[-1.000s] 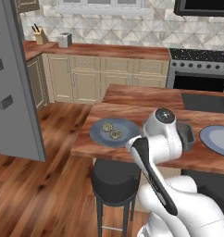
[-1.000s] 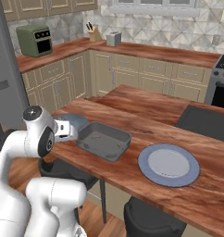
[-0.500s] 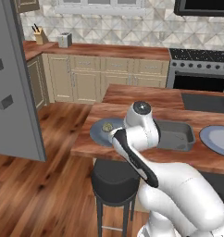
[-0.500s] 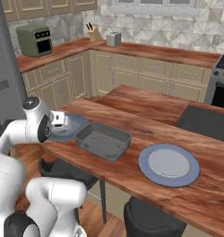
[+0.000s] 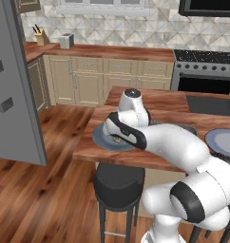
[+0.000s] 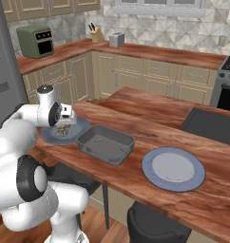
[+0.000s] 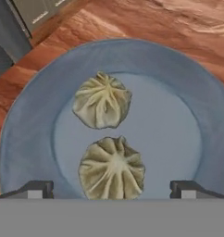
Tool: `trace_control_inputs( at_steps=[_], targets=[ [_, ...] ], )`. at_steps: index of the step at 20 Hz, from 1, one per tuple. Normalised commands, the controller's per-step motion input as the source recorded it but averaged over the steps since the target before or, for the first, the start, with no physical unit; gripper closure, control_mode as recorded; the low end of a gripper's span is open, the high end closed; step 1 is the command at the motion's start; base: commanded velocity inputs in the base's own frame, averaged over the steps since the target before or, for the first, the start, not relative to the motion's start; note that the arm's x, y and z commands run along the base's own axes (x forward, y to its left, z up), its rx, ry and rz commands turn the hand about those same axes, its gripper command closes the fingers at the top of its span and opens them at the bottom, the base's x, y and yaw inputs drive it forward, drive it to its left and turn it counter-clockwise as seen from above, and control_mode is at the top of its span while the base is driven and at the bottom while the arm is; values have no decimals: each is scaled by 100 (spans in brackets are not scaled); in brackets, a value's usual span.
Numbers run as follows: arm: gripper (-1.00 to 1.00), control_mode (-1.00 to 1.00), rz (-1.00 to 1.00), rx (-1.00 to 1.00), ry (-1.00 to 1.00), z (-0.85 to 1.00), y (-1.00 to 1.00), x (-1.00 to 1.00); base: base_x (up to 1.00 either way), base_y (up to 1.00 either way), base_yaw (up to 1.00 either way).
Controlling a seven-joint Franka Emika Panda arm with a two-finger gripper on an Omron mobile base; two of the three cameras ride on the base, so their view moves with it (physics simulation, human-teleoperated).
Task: Place two dumplings into each of the tupperware containers and then place the containers in the fridge.
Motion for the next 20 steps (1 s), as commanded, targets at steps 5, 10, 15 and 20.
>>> trace_control_inputs(
  at_steps=[5, 10, 15, 20],
  targets=[
    [-100, -100, 0, 0, 21, -4, 39, 68, 0, 0, 0],
    [-100, -100, 0, 0, 18, -45, 4, 33, 0, 0, 0],
    [-100, -100, 0, -2, 5, -64, 0, 8, 0, 0, 0],
    [100, -100, 0, -2, 0, -58, 0, -18, 0, 0, 0]
  ],
)
